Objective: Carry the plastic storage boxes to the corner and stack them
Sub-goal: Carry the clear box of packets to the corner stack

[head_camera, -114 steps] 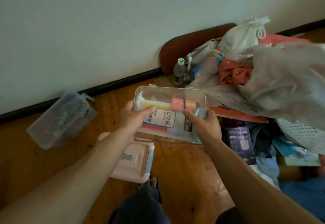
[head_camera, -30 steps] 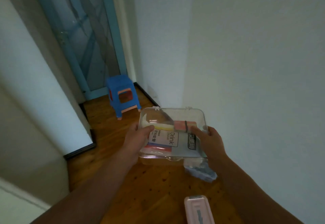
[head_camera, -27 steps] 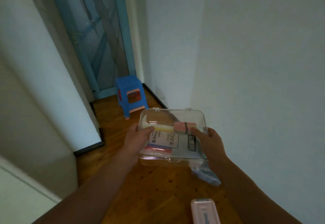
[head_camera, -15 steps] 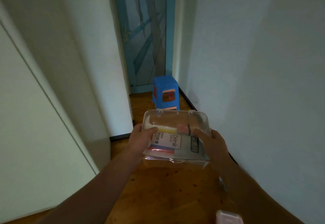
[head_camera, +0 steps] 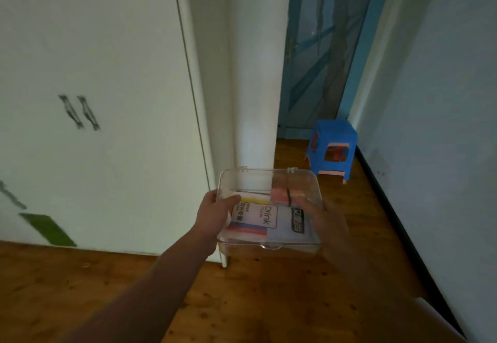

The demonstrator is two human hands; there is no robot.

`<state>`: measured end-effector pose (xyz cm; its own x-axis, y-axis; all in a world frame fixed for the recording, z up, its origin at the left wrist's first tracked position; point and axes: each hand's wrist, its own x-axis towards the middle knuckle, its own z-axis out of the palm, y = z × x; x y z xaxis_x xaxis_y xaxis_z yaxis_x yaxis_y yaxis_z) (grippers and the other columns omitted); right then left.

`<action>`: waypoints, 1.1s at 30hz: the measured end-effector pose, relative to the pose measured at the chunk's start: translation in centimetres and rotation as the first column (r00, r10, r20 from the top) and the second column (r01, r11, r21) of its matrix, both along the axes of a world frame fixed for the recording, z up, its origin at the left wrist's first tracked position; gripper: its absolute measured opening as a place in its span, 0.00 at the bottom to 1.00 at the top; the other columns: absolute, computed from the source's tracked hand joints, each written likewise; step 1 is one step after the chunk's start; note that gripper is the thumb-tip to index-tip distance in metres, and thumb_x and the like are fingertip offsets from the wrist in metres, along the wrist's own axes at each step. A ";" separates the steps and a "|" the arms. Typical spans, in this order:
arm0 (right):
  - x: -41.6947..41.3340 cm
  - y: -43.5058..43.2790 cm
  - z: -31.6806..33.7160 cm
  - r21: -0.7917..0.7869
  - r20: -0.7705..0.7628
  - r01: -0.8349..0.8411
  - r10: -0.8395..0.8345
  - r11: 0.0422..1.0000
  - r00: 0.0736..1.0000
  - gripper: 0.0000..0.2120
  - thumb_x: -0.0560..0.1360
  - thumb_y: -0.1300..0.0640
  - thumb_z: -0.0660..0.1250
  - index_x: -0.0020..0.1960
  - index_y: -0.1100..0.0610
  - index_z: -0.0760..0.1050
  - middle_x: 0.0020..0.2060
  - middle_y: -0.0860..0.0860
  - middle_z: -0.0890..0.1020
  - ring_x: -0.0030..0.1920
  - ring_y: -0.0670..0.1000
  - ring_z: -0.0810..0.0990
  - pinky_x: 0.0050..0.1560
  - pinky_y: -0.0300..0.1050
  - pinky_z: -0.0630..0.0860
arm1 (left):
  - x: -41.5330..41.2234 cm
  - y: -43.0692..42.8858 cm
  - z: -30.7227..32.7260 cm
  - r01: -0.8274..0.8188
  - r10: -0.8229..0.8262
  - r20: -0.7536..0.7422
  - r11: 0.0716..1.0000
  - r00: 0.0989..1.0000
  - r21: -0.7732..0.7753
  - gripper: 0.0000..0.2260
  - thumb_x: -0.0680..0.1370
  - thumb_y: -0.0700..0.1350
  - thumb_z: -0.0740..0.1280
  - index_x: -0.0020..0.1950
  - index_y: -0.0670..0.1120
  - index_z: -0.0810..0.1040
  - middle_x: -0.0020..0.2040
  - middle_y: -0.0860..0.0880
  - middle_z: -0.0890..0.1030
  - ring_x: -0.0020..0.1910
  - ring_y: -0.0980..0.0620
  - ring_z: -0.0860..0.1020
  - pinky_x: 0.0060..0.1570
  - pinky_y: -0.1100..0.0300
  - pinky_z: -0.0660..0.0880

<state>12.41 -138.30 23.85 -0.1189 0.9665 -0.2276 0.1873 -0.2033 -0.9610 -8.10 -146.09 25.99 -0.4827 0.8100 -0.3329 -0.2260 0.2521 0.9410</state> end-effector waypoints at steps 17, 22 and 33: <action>-17.5 -7.8 -0.6 -0.028 -0.053 -0.433 0.432 0.901 0.901 0.21 0.71 0.43 0.73 0.58 0.51 0.72 0.40 0.49 0.83 0.33 0.46 0.83 0.25 0.38 0.75 | -10.4 -17.0 -0.6 -0.530 0.530 0.000 0.848 0.848 -0.024 0.21 0.76 0.46 0.71 0.66 0.46 0.70 0.51 0.43 0.83 0.41 0.46 0.85 0.37 0.50 0.82; -21.3 -10.7 -1.3 -0.025 -0.034 -0.548 0.547 0.836 0.836 0.19 0.71 0.42 0.72 0.55 0.44 0.68 0.40 0.46 0.80 0.38 0.46 0.81 0.30 0.40 0.75 | -12.0 -21.4 -1.2 -0.653 0.651 -0.041 0.755 0.758 -0.058 0.22 0.75 0.47 0.72 0.66 0.47 0.70 0.52 0.46 0.82 0.43 0.46 0.84 0.42 0.47 0.82; -29.9 -16.6 -1.3 -0.010 -0.011 -0.706 0.706 0.708 0.708 0.15 0.71 0.43 0.72 0.51 0.45 0.69 0.41 0.45 0.80 0.39 0.44 0.80 0.32 0.41 0.73 | -17.2 -29.4 -2.1 -0.780 0.782 -0.009 0.620 0.623 -0.084 0.21 0.74 0.48 0.72 0.65 0.50 0.70 0.52 0.45 0.82 0.42 0.45 0.85 0.37 0.47 0.82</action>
<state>-17.47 -154.88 22.54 -0.7667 0.5970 -0.2363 0.2758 -0.0261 -0.9609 -25.32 -175.49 23.84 -0.9124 0.1049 -0.3957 -0.3942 0.0358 0.9183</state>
